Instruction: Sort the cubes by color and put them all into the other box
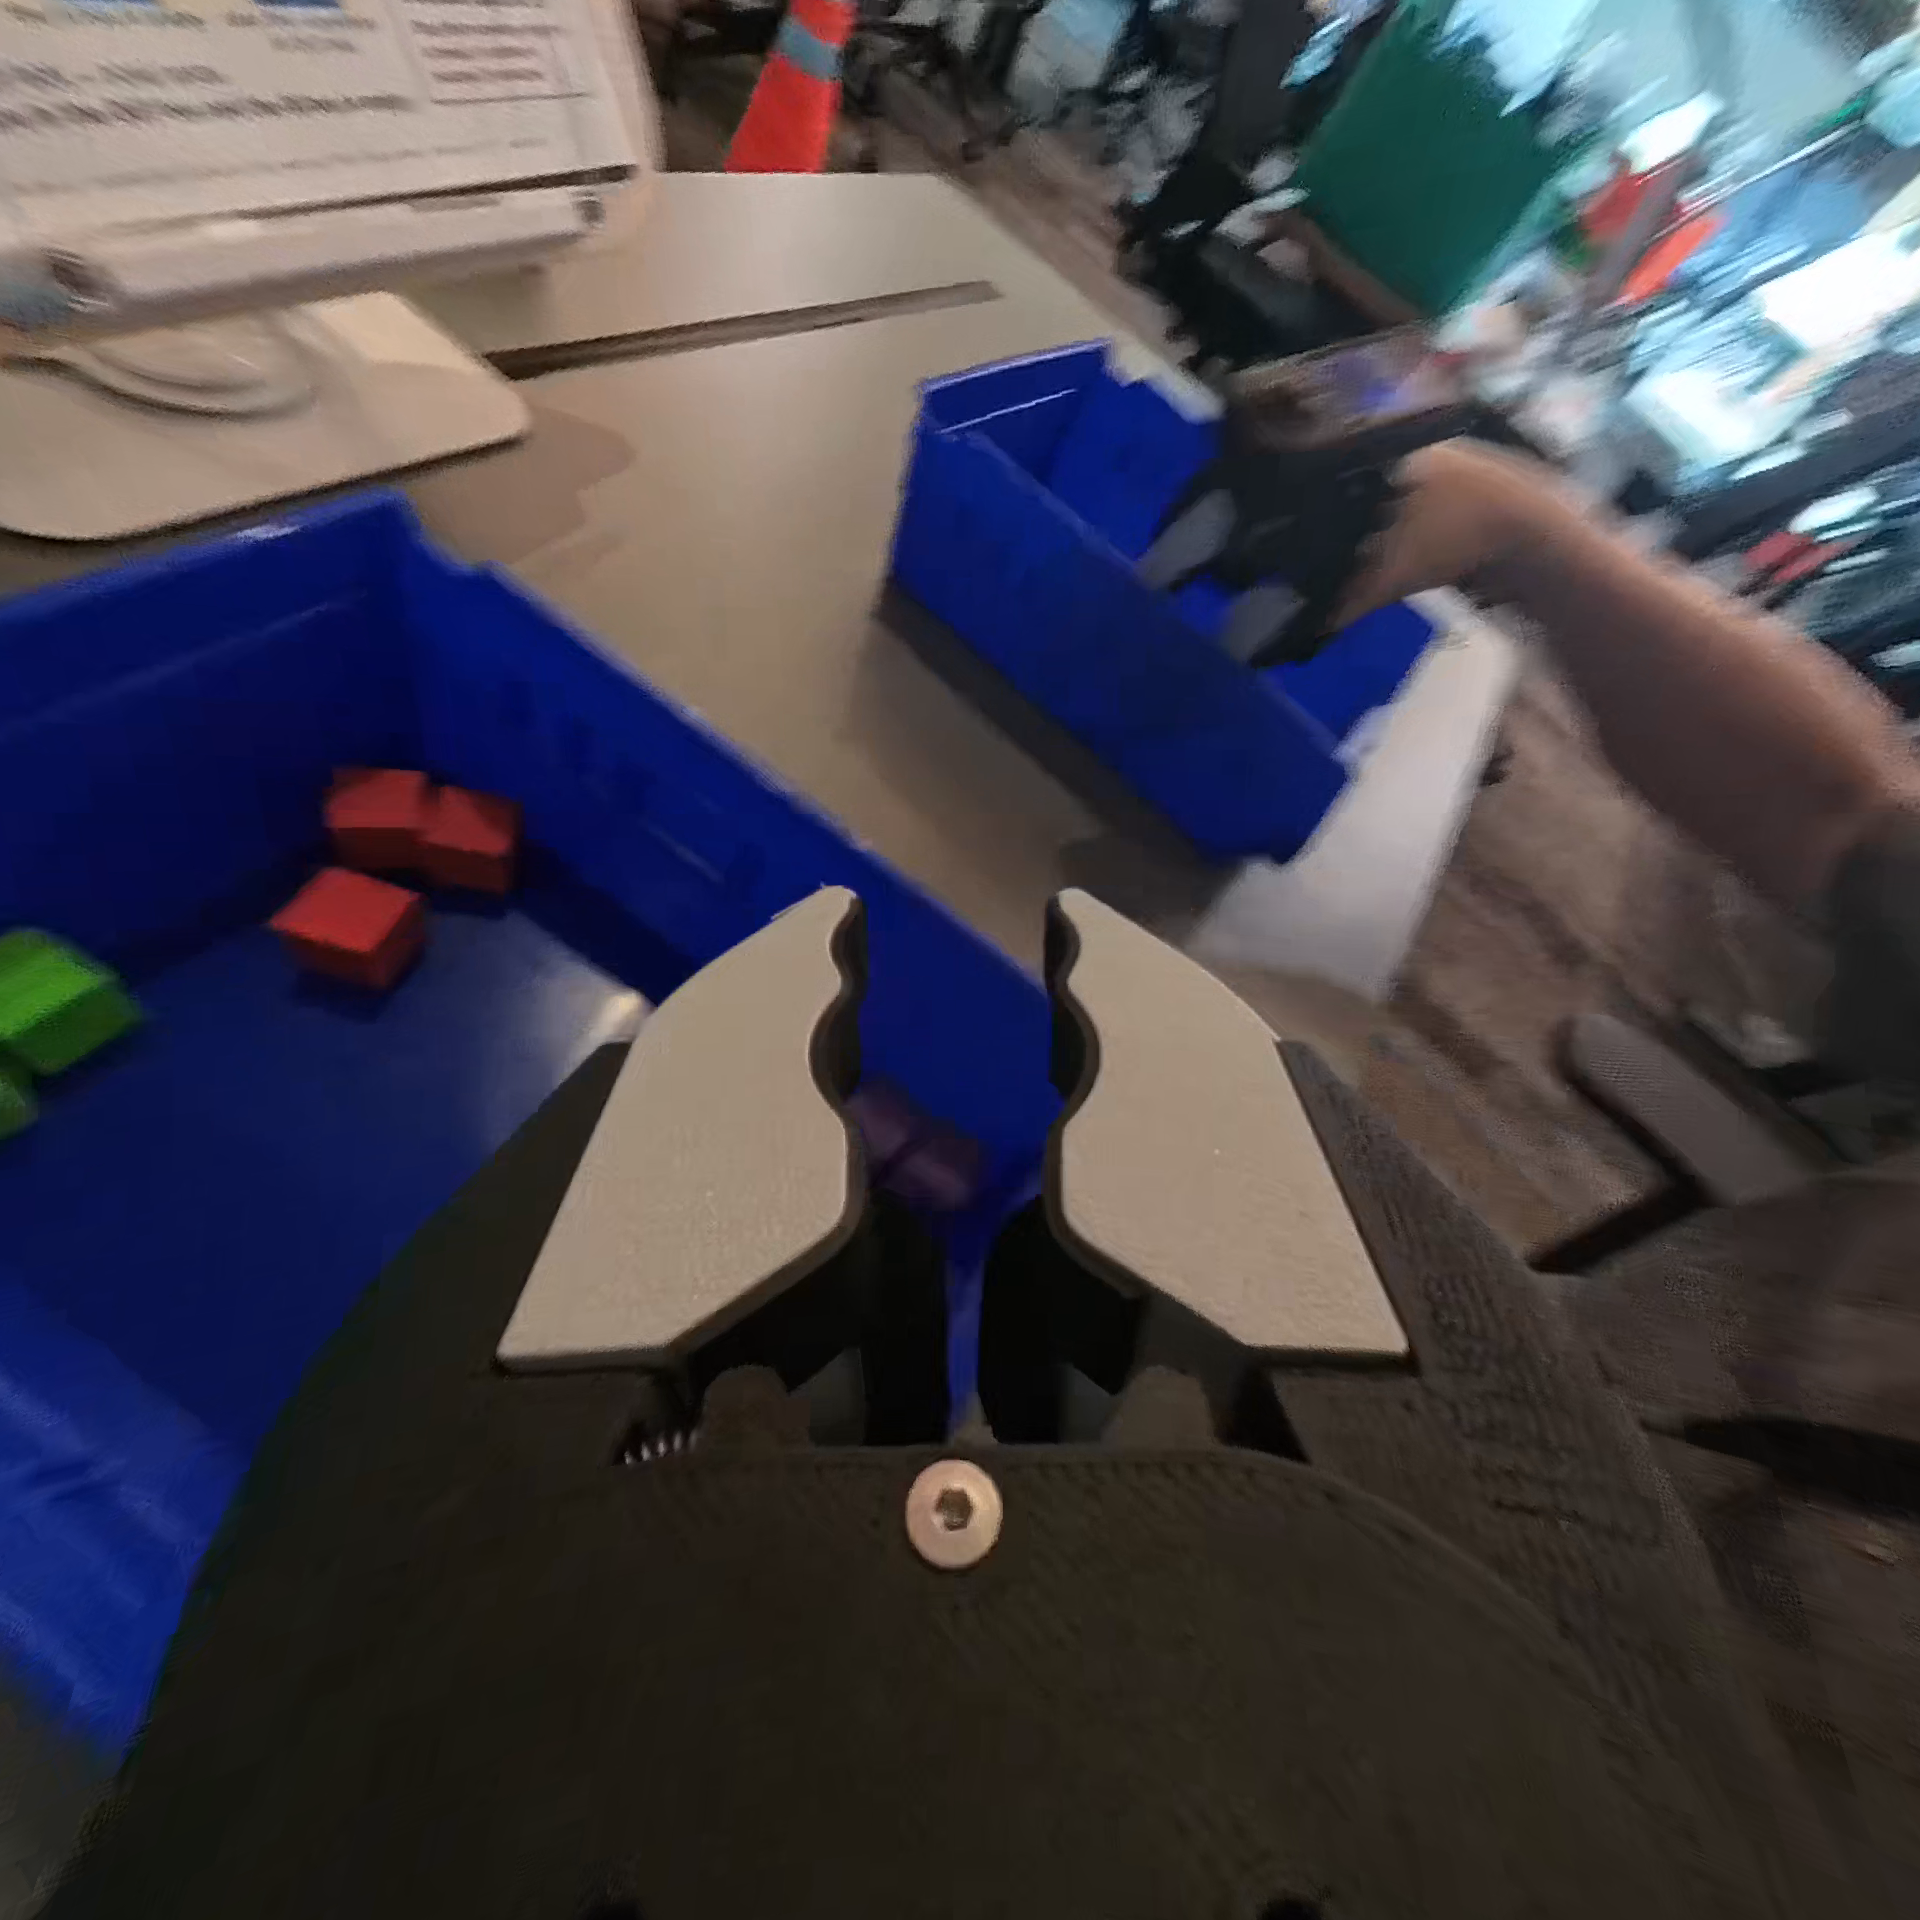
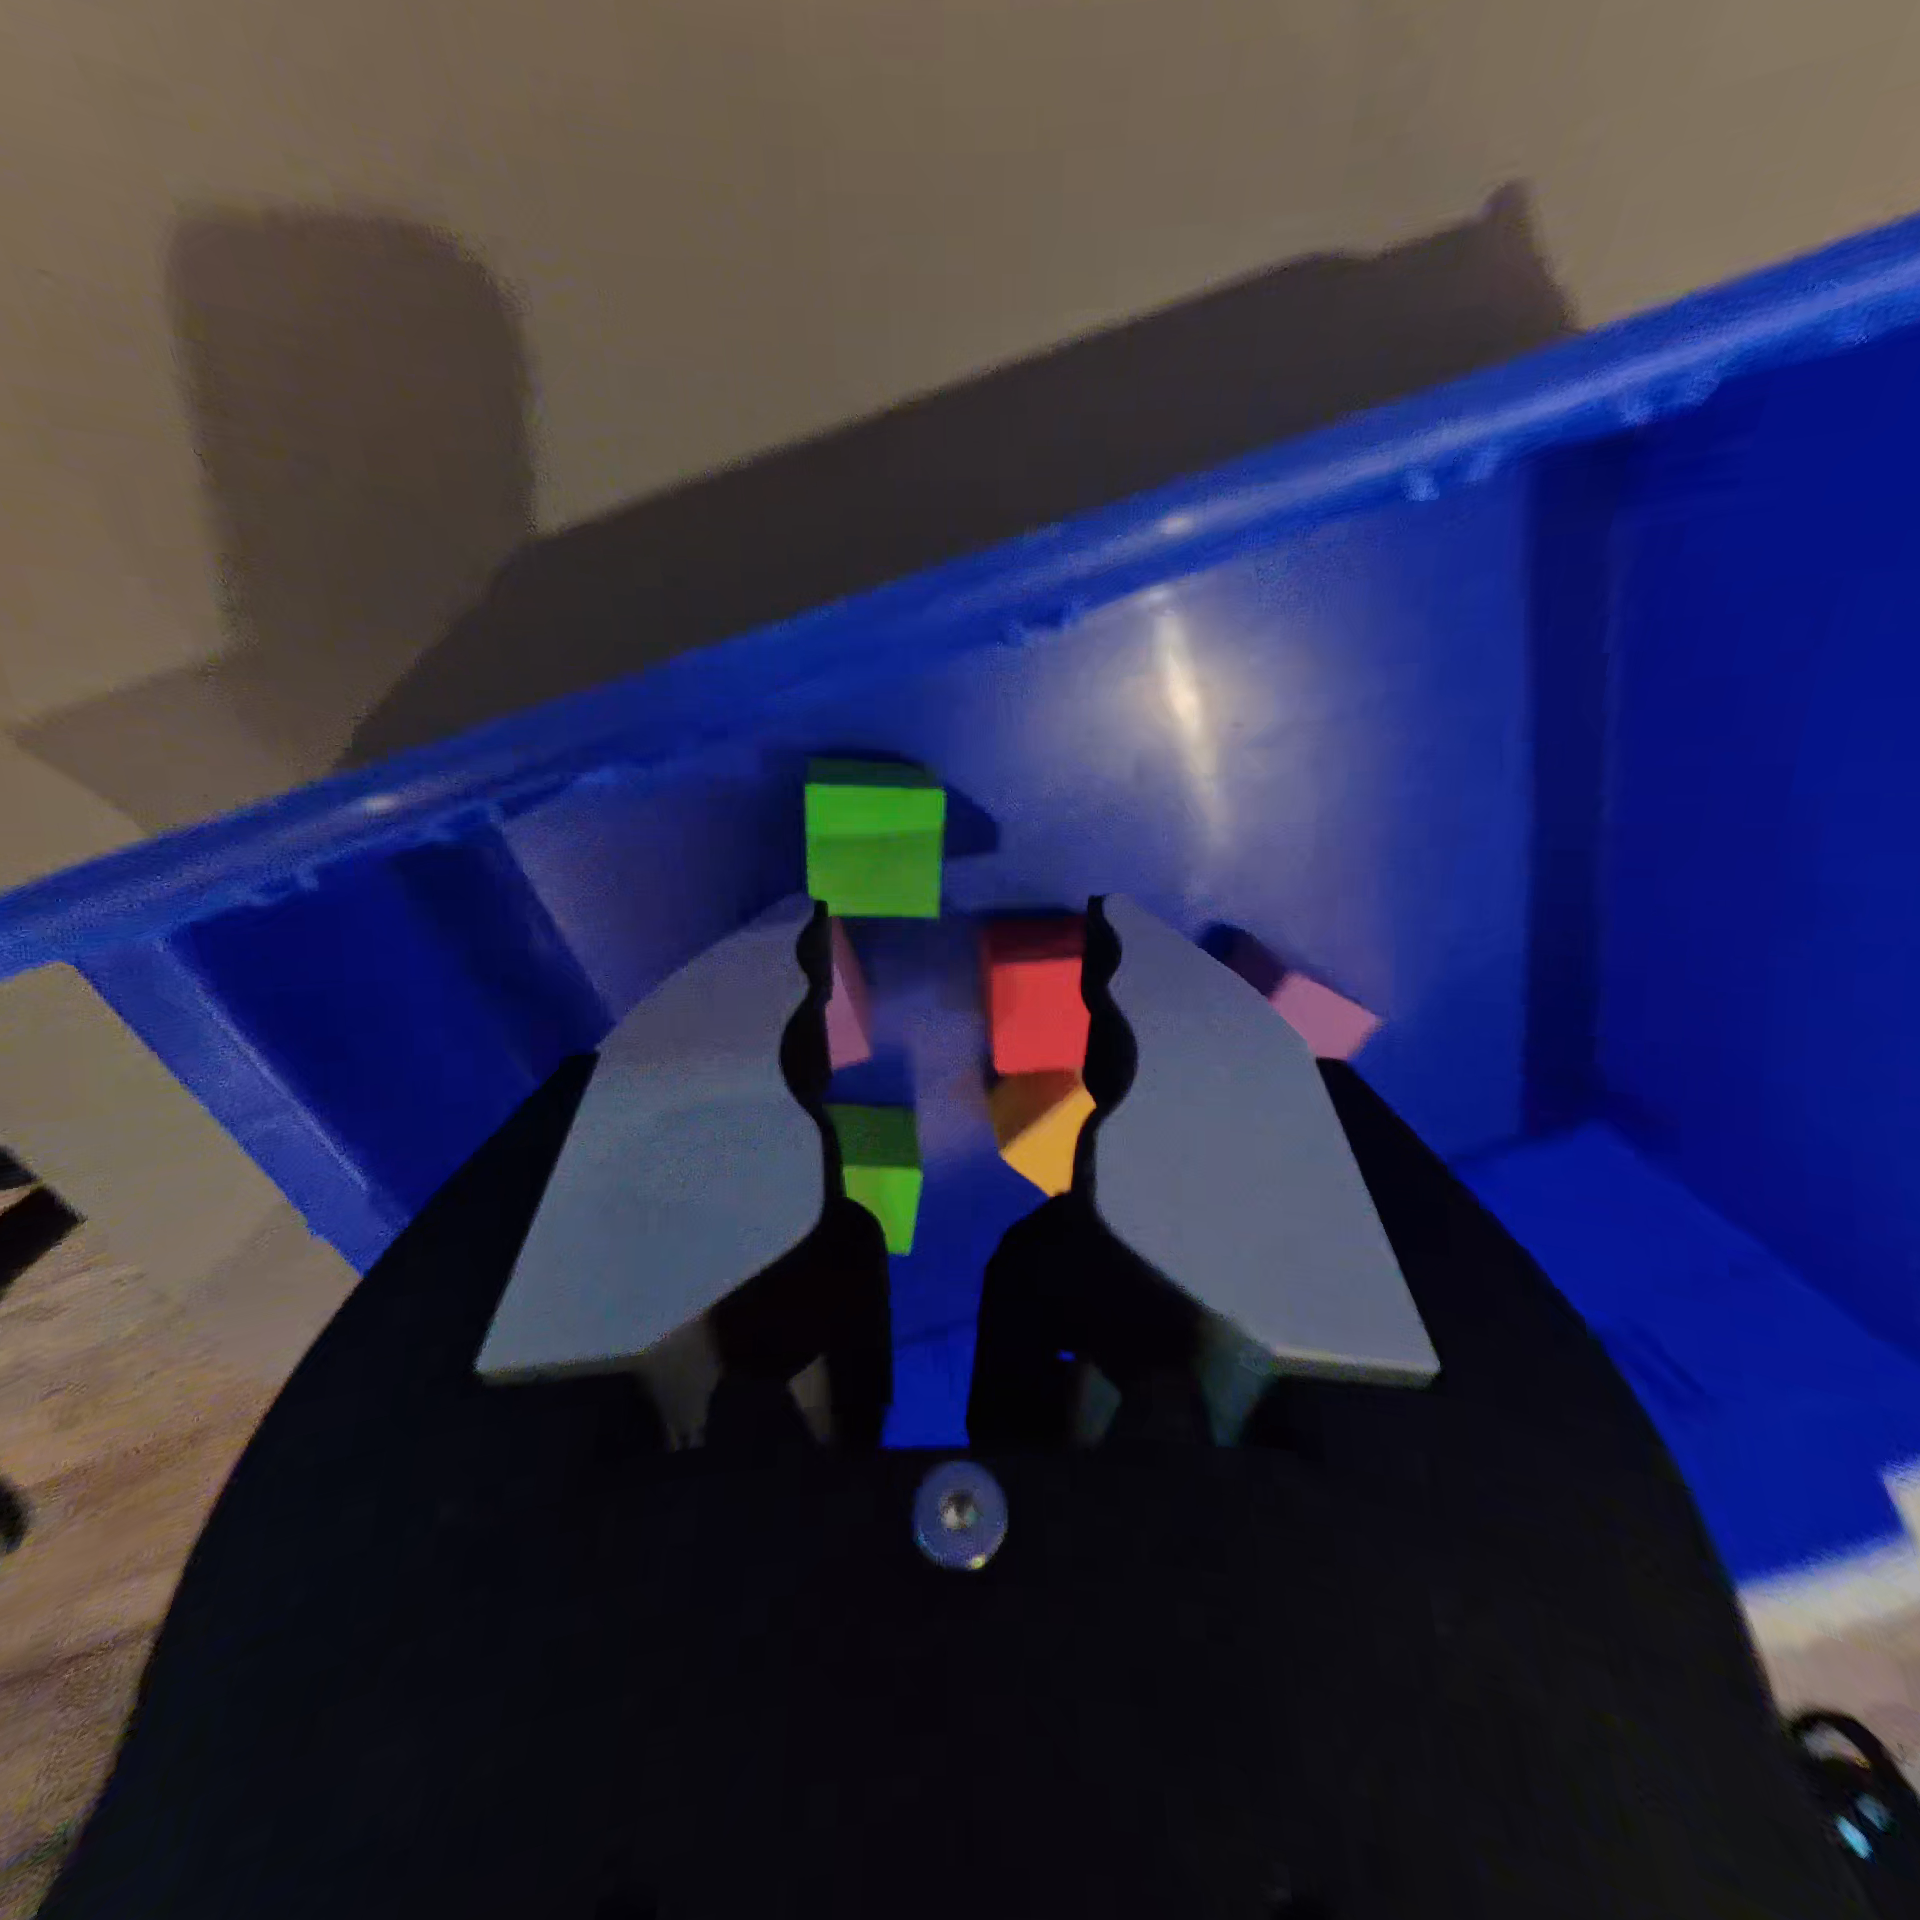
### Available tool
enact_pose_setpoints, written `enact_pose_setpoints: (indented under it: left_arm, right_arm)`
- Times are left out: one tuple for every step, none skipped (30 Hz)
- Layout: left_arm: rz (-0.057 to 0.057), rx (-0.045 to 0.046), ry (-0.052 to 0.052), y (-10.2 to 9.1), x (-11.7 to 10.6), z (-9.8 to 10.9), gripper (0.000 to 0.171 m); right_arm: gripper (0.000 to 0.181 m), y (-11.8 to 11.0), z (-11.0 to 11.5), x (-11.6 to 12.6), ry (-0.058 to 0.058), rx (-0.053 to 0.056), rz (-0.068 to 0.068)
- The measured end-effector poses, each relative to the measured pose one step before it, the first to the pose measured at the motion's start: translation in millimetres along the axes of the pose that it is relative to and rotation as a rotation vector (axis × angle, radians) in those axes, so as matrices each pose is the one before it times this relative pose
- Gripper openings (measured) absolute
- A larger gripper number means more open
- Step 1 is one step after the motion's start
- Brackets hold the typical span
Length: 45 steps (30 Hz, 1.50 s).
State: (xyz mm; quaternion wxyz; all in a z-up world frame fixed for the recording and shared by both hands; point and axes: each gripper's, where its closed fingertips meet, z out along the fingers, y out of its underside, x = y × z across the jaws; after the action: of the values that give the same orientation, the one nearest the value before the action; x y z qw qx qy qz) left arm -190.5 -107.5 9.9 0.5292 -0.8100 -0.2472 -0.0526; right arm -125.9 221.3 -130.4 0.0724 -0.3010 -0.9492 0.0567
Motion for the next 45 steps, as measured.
enact_pose_setpoints:
  left_arm:
    - [0.0382, -0.02255, -0.0843, 1.21, -14.15, 2.9, 0.033]
    - [0.0506, -0.02572, -0.0622, 0.72, -11.64, 4.71, 0.033]
    - [0.0635, -0.03563, -0.0419, 0.64, -9.33, 6.4, 0.033]
    - [0.0664, -0.04713, -0.0308, 1.43, -8.43, 7.79, 0.033]
    - [0.0701, -0.06321, -0.0212, 3.47, -7.7, 8.77, 0.033]
    - [0.0683, -0.07926, -0.0252, 5.41, -8.91, 9.15, 0.035]
    - [0.0519, -0.08701, -0.0283, 6.81, -9.17, 9.01, 0.038]
    - [0.0448, -0.07746, -0.0017, 6.35, -5.28, 9.69, 0.039]
    - [0.0398, -0.05558, 0.0186, 4.31, -2.57, 10.05, 0.039]
    - [0.0359, -0.04139, 0.0178, 3.15, -3.03, 10.05, 0.039]
    - [0.036, -0.04522, 0.0058, 4.14, -4.73, 9.62, 0.04]
    - [0.0366, -0.0447, -0.0037, 4.09, -5.45, 8.81, 0.044]
    - [0.0334, -0.03798, -0.0048, 2.97, -4.72, 8.25, 0.048]
    - [0.0278, -0.03433, -0.0004, 2.12, -3.27, 7.49, 0.048]
    - [0.0184, -0.03553, -0.0073, 2.27, -4.03, 7.11, 0.05]
    - [0.0088, -0.03842, -0.007, 2.68, -4.09, 6.51, 0.049]
    - [0.0053, -0.0287, 0.006, 1.32, -2.36, 6.34, 0.049]
    - [0.0038, -0.01564, 0.004, -0.36, -2.57, 5.69, 0.049]
    - [0.0017, -0.01494, -0.0028, -0.03, -3.61, 4.72, 0.049]
    - [-0.0032, -0.01133, 0.0008, -0.28, -3.46, 4.03, 0.05]
    - [-0.0093, -0.00116, 0.0148, -1.49, -1.47, 3.4, 0.05]
    - [-0.0112, -0.001, 0.0233, -1.44, 0.02, 3.24, 0.051]
    - [-0.0074, -0.01122, 0.0116, 0.01, -1.21, 3.01, 0.051]
    - [-0.0004, -0.01764, 0.0065, 1.23, -1.46, 2.75, 0.051]
    - [0.0014, -0.01167, 0.0137, 0.71, 0.08, 2.54, 0.051]
    - [-0.002, -0.00678, 0.011, 0.07, -0.08, 2.25, 0.051]
    - [-0.0033, -0.0087, 0.0098, 0.62, -0.09, 2.14, 0.05]
    - [-0.0016, -0.01057, 0.0106, 0.82, 0.24, 2.44, 0.051]
    - [-0.001, -0.00697, 0.004, 0.42, -0.28, 2.11, 0.05]
    - [-0.0016, 0.00152, 0.0052, -0.6, 0.0, 1.37, 0.05]
    - [-0.0033, 0.0096, 0.0091, -1.8, 0.67, 0.01, 0.047]
    - [-0.0043, 0.00768, 0.0066, -1.28, 0.47, -0.36, 0.043]
    - [-0.0092, -0.00307, 0.0043, 0.51, 0.03, -0.61, 0.03]
    - [-0.0165, -0.00682, 0.0005, 1.02, -0.6, -0.51, 0.03]
    - [-0.0143, -0.00321, 0.0117, 0.88, 1.21, -0.56, 0.03]
    - [-0.0129, 0.00528, 0.0105, 0.31, 1.16, -0.95, 0.03]
    - [-0.0198, 0.01851, 0.0048, -0.79, 0.23, -2.49, 0.03]
    - [-0.0317, 0.03955, 0.0219, -3.11, 2.27, -4.61, 0.029]
    - [-0.0441, 0.05809, 0.0478, -5.32, 5.76, -6.75, 0.03]
    - [-0.0499, 0.06204, 0.0648, -5.99, 8.43, -8.46, 0.03]
    - [-0.0488, 0.05425, 0.0755, -5.18, 10.98, -9.36, 0.029]
    - [-0.0471, 0.04765, 0.0777, -4.38, 12.92, -9.7, 0.029]
    - [-0.0432, 0.04362, 0.0815, -3.93, 14.97, -9.58, 0.029]
    - [-0.0318, 0.04096, 0.0802, -3.59, 16.78, -9.05, 0.029]
    - [-0.0155, 0.0404, 0.067, -3.46, 16.89, -7.76, 0.03]
  right_arm:
    - [0.045, 1.98, -7.75, 4.48, 0.0591, 0.0041, -0.0075]
    - [0.045, 1.97, -7.36, 3.46, 0.0526, -0.0004, -0.0094]
    - [0.044, 1.46, -6.68, 2.3, 0.0461, 0.0004, -0.0123]
    - [0.043, 1.0, -5.96, 0.84, 0.0358, 0.0036, -0.0119]
    - [0.042, 0.31, -4.95, -0.29, 0.0241, 0.0097, -0.006]
    - [0.042, -0.28, -3.83, -2.54, 0.0074, 0.0118, -0.0015]
    - [0.042, 0.35, -2.75, -3.34, 0.0034, 0.0086, -0.0014]
    - [0.042, 1.45, -1.94, -3.13, 0.0079, 0.0024, -0.007]
    - [0.042, 1.83, -1.67, -2.6, 0.0117, 0.002, -0.0084]
    - [0.042, 2.04, -1.26, -2.51, 0.0079, 0.0013, -0.0042]
    - [0.042, 2.76, -1.25, -2.03, 0.0064, -0.0025, -0.001]
    - [0.042, 2.69, -1.29, -1.63, 0.007, -0.0017, -0.0009]
    - [0.042, 2.39, -1.4, -1.25, 0.0059, 0.0015, 0.0006]
    - [0.042, 2.41, -1.56, -0.85, 0.0046, 0.0019, 0.0022]
    - [0.042, 2.72, -1.74, -0.65, 0.003, 0.0001, 0.0031]
    - [0.042, 3.06, -1.81, -0.06, 0.0044, -0.0022, 0.0045]
    - [0.041, 2.98, -1.75, 0.08, 0.0039, -0.0019, 0.0031]
    - [0.041, 2.78, -1.79, -0.07, 0.0036, -0.0023, 0.0026]
    - [0.041, 2.45, -1.86, 0.02, 0.0033, -0.0007, 0.0013]
    - [0.041, 2.32, -1.88, -0.22, 0.0016, -0.0014, 0.0012]
    - [0.041, 2.13, -1.65, 0.15, 0.0026, -0.0023, 0.0018]
    - [0.041, 2.24, -1.5, 0.15, 0.0025, -0.0029, 0.0007]
    - [0.041, 1.96, -1.33, 0.33, 0.0015, -0.0018, 0.0018]
    - [0.041, 1.65, -1.0, 0.13, -0.0017, 0.0007, 0.0035]
    - [0.041, 1.14, -0.82, -0.08, -0.0029, 0.0014, 0.0029]
    - [0.041, 1.04, -0.63, 0.2, 0.0005, 0.0006, 0.0013]
    - [0.041, 0.9, -0.36, 0.65, 0.0033, -0.0015, 0.0003]
    - [0.041, 0.62, -0.04, 0.24, 0.0009, -0.0017, -0.0003]
    - [0.04, 0.11, 0.11, 0.09, 0.0002, -0.002, -0.0007]
    - [0.04, -0.16, 0.16, 0.54, 0.003, -0.0017, -0.0024]
    - [0.04, -0.43, 0.13, 0.36, 0.0029, -0.0011, -0.0032]
    - [0.04, -0.94, -0.03, 0.86, 0.0036, 0.0022, -0.0011]
    - [0.04, -1.32, -0.26, 0.79, 0.0016, 0.0051, 0.0]
    - [0.039, -1.24, -0.51, 0.9, 0.0018, 0.0046, -0.001]
    - [0.039, -0.79, -0.97, 1.83, 0.0078, 0.004, 0.0]
    - [0.039, -0.74, -1.28, 1.8, 0.0064, 0.0042, 0.0019]
    - [0.039, -0.49, -1.74, 1.52, 0.0039, 0.0024, 0.0046]
    - [0.038, -0.74, -2.41, 1.62, 0.008, 0.0047, 0.0034]
    - [0.038, -1.44, -2.77, 1.21, 0.01, 0.0102, -0.0014]
    - [0.037, -2.0, -2.88, 0.4, 0.0088, 0.0106, -0.0047]
    - [0.037, -2.48, -2.92, 0.58, 0.0117, 0.0096, -0.0074]
    - [0.037, -3.81, -2.97, 0.54, 0.0154, 0.0126, -0.0114]
    - [0.037, -5.82, -3.26, 0.03, 0.016, 0.0213, -0.0143]
    - [0.036, -7.71, -3.22, -0.91, 0.0127, 0.0274, -0.0156]
    - [0.036, -9.02, -3.03, -0.82, 0.0149, 0.0299, -0.0173]
